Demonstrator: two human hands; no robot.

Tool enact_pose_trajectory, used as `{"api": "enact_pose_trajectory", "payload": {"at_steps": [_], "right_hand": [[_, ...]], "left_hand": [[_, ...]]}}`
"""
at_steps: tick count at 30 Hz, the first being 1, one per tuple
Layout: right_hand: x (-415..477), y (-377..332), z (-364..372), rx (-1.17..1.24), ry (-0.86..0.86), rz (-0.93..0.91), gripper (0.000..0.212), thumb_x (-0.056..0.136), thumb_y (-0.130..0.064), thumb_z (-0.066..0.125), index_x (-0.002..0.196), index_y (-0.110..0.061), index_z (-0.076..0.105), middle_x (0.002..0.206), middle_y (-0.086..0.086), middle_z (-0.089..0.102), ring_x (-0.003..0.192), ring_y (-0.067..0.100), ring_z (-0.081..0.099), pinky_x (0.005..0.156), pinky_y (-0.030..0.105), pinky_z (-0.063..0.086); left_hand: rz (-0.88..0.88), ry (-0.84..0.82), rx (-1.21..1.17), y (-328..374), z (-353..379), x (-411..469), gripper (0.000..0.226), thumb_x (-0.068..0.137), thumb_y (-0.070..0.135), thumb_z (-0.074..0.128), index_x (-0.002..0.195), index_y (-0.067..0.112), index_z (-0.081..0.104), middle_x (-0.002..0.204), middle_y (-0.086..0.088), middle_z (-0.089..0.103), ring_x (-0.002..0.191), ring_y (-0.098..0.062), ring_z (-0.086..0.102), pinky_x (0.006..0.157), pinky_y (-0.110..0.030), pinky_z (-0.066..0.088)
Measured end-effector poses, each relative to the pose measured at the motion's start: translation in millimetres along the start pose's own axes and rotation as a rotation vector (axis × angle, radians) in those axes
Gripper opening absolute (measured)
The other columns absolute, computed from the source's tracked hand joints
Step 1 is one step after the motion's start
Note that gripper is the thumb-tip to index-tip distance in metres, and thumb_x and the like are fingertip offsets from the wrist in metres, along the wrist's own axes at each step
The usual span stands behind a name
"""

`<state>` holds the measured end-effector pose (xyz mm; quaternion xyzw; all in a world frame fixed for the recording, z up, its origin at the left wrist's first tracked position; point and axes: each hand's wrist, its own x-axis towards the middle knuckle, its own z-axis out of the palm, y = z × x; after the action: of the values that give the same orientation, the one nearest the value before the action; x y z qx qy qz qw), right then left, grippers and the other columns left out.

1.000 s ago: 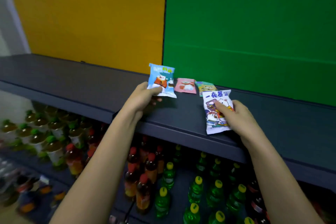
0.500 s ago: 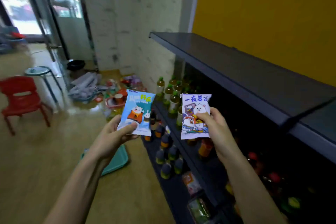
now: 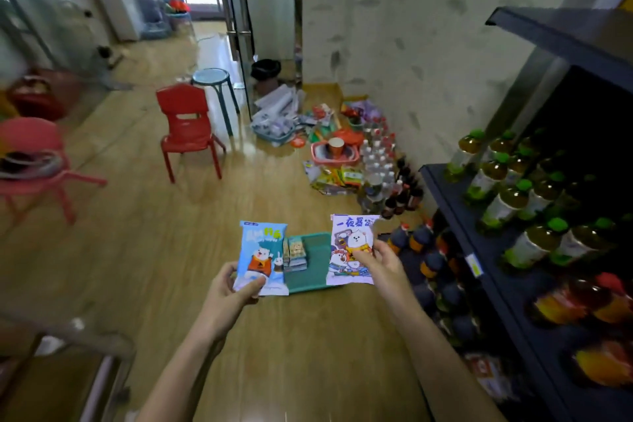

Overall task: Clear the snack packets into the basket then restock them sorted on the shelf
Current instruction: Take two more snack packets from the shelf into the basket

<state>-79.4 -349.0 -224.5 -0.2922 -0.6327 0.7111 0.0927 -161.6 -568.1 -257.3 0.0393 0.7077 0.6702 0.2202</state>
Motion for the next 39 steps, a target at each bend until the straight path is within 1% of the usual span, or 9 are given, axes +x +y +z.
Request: {"api": "enact_pose_trajectory", "payload": {"at_steps": [6,13,16,19,21,24,29,35,39], "right_hand": [[89.1,24.6,21.7,-0.018,-0.021,0.07,0.007,0.09,-0.009,0.056,0.097,-0.011,0.057,0.094,0.005,0.068,0.082,0.016,0.066,0.068,0.021,0.054],[246.7,88.6,41.5,-0.089,-0.061,0.264,0.022,0.094,-0.009,0.05,0.113,0.0,0.052,0.108,0.016,0.063,0.082,0.015,0.063,0.056,0.012,0.051],[310.7,106.0,56.8,-0.09,-0.049,0.351,0.017,0.094,-0.01,0.05,0.11,-0.005,0.053,0.103,0.011,0.063,0.079,0.013,0.061,0.055,0.014,0.05],[367.7,127.4,72.1,-0.099,-0.021,0.389,0.022,0.092,-0.008,0.051,0.114,-0.004,0.053,0.107,0.015,0.064,0.087,0.022,0.063,0.071,0.027,0.051],[402.8,151.4,80.7,-0.13,-0.012,0.404,0.024,0.093,-0.008,0.051,0.116,-0.001,0.051,0.114,0.018,0.063,0.1,0.03,0.062,0.082,0.034,0.05],[453.0,204.4,90.3,-0.195,-0.005,0.43,0.028,0.093,-0.01,0.052,0.119,0.001,0.05,0.121,0.018,0.06,0.11,0.032,0.059,0.096,0.045,0.047],[530.6,330.2,105.6,-0.251,-0.012,0.417,0.036,0.094,-0.015,0.051,0.127,-0.002,0.045,0.115,0.006,0.055,0.104,0.02,0.052,0.092,0.031,0.04],[622.0,494.3,122.7,-0.336,-0.036,0.35,0.037,0.092,-0.01,0.054,0.126,0.0,0.048,0.126,0.015,0.056,0.099,0.018,0.051,0.089,0.031,0.042],[668.6,572.3,133.0,-0.364,0.007,0.243,0.035,0.089,-0.012,0.06,0.12,-0.003,0.047,0.118,0.016,0.06,0.096,0.021,0.056,0.09,0.039,0.047]], "left_hand": [[-0.114,0.062,-0.007,-26.4,-10.2,88.1,0.031,0.064,0.027,0.062,0.091,0.015,0.054,0.084,0.0,0.067,0.071,-0.012,0.058,0.061,-0.024,0.046],[-0.244,0.098,-0.04,-83.4,-0.1,236.2,0.03,0.073,0.021,0.064,0.1,0.015,0.052,0.088,-0.002,0.064,0.073,-0.013,0.057,0.062,-0.026,0.045],[-0.297,0.096,-0.048,-107.6,3.4,302.1,0.027,0.075,0.016,0.065,0.098,0.018,0.051,0.087,-0.002,0.063,0.068,-0.009,0.059,0.058,-0.02,0.046],[-0.366,0.079,-0.005,-138.3,3.5,359.8,0.021,0.09,0.001,0.054,0.105,0.014,0.048,0.087,-0.002,0.063,0.061,-0.004,0.062,0.049,-0.011,0.047],[-0.402,0.081,0.015,-166.4,3.3,395.0,0.021,0.09,0.001,0.053,0.106,0.014,0.048,0.093,-0.008,0.063,0.067,-0.01,0.059,0.053,-0.015,0.048],[-0.444,0.085,0.017,-221.2,3.8,442.9,0.02,0.09,0.003,0.054,0.108,0.011,0.05,0.099,-0.011,0.062,0.072,-0.013,0.059,0.058,-0.02,0.047],[-0.471,0.09,0.027,-348.2,1.1,521.2,0.019,0.089,0.005,0.056,0.107,0.011,0.052,0.101,-0.015,0.064,0.074,-0.017,0.059,0.062,-0.025,0.048],[-0.432,0.086,0.07,-500.7,5.8,608.1,0.027,0.09,0.003,0.054,0.114,0.01,0.046,0.101,-0.01,0.06,0.072,-0.011,0.056,0.045,-0.008,0.045],[-0.385,0.125,0.058,-575.4,7.0,651.5,0.029,0.08,0.01,0.066,0.105,0.009,0.049,0.11,-0.019,0.063,0.084,-0.025,0.06,0.069,-0.03,0.051]]}}
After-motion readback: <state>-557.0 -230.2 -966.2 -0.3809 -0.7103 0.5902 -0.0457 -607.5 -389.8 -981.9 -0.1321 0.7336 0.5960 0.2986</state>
